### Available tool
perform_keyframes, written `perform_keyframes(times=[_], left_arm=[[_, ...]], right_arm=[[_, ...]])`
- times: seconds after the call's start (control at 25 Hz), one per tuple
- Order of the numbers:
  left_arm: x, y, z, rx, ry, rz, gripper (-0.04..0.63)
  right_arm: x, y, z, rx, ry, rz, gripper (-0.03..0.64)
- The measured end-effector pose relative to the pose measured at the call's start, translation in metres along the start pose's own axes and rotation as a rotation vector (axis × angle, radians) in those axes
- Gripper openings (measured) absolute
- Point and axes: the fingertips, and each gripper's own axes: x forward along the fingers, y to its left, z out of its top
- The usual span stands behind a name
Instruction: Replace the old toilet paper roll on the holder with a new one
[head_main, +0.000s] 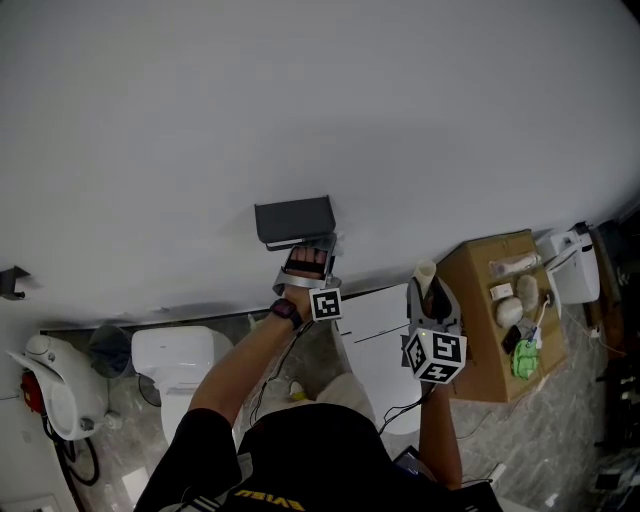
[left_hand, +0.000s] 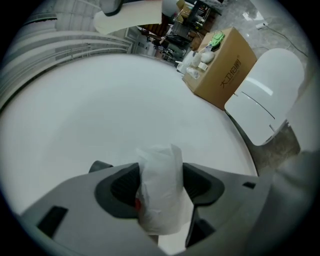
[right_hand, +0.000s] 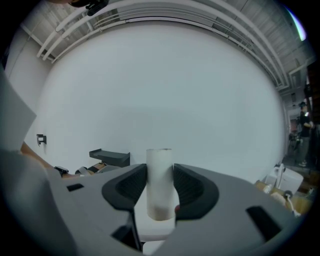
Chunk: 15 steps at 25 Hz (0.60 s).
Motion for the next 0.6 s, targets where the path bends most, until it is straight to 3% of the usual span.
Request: perform_keyframes(times=[0.6], left_arm=[[-0.013, 0.008, -0.02, -0.024, 0.042, 0.013, 0.272]], right_arm=[[0.001, 0.012, -0.005, 0.004, 0.008, 0.027, 0.17]])
